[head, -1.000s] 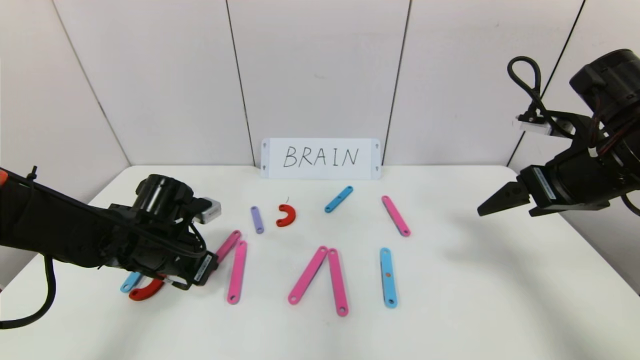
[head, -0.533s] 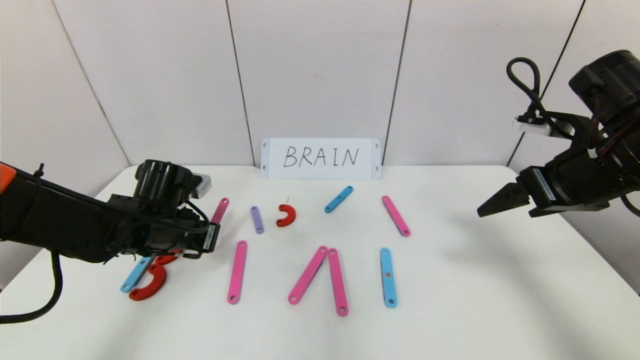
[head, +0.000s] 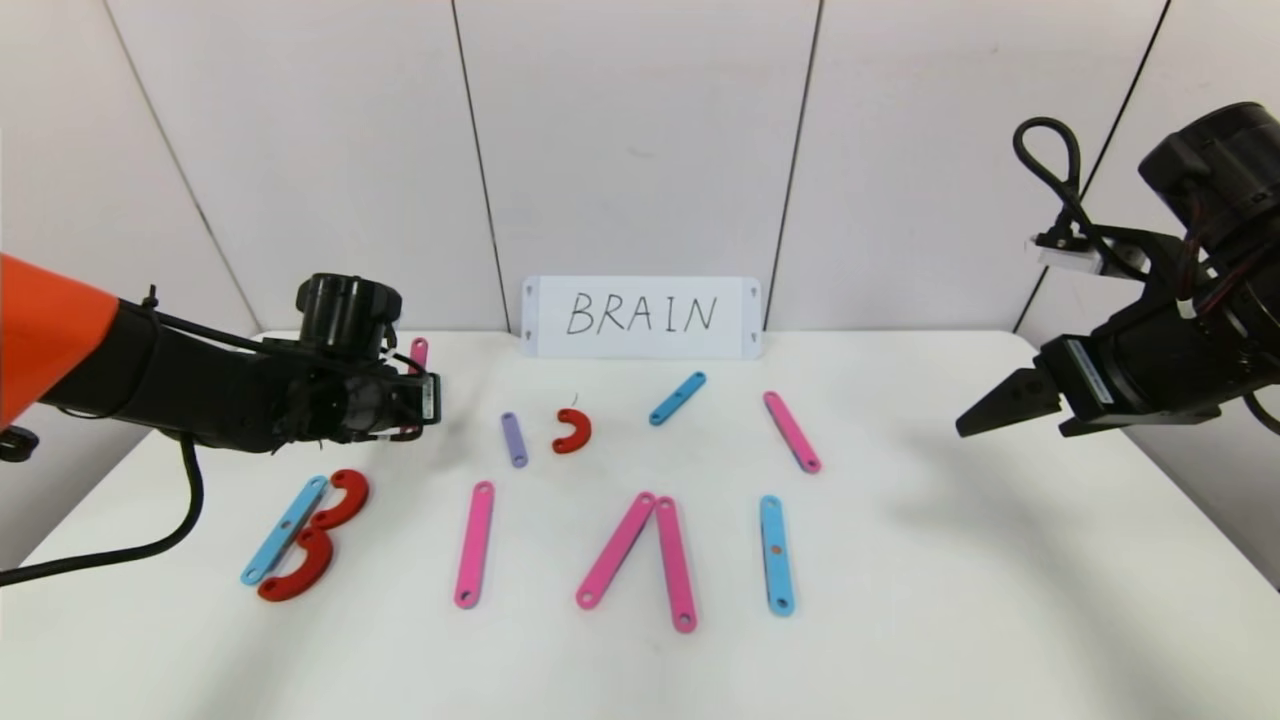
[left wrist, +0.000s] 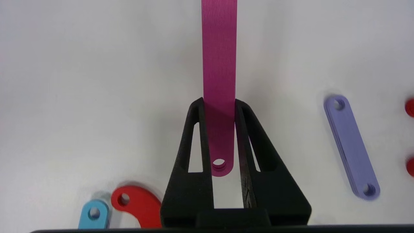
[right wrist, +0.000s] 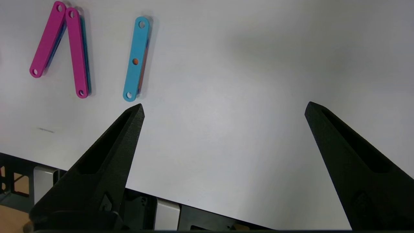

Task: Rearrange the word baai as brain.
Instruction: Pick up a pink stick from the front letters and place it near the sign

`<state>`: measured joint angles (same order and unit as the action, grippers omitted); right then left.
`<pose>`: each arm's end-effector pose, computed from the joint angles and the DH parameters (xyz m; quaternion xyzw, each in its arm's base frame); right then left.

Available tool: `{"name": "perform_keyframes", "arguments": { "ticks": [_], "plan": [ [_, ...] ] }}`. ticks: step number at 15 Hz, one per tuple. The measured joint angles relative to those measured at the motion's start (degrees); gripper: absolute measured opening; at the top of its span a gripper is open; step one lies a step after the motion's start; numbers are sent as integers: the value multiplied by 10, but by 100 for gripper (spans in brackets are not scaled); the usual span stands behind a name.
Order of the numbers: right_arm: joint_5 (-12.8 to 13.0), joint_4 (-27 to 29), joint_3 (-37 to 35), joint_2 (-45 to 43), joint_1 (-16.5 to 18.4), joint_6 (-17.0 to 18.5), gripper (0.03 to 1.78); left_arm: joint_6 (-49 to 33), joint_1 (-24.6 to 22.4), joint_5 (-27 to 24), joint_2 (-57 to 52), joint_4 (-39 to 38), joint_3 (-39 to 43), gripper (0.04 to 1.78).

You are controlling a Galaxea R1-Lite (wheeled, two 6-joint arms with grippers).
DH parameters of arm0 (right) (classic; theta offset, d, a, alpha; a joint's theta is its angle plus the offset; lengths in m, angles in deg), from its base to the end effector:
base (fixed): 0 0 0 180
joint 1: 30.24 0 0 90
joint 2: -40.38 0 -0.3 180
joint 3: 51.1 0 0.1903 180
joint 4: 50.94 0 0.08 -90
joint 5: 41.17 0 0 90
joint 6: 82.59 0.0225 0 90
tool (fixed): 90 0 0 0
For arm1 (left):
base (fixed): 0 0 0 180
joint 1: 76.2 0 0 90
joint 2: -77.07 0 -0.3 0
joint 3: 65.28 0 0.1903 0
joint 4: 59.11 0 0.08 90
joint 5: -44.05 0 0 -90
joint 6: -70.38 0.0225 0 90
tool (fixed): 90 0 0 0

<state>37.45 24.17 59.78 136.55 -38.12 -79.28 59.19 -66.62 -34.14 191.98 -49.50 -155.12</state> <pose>0.2636 0.0410 0.2578 0.0400 0.5068 0.1300 0.8513 0.3781 -0.0591 0.1334 -0.0380 0.2897 0.0470 0.9552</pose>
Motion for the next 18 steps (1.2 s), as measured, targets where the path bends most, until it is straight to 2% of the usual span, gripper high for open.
{"name": "perform_keyframes", "arguments": {
  "ticks": [5,18],
  "plan": [
    [-1,0,-4,-4,1,0,174,-1,-37,7,70,21,-77,27],
    [0,0,-3,-3,0,0,174,-11,-28,-10,68,73,-77,27]
  ]
}}
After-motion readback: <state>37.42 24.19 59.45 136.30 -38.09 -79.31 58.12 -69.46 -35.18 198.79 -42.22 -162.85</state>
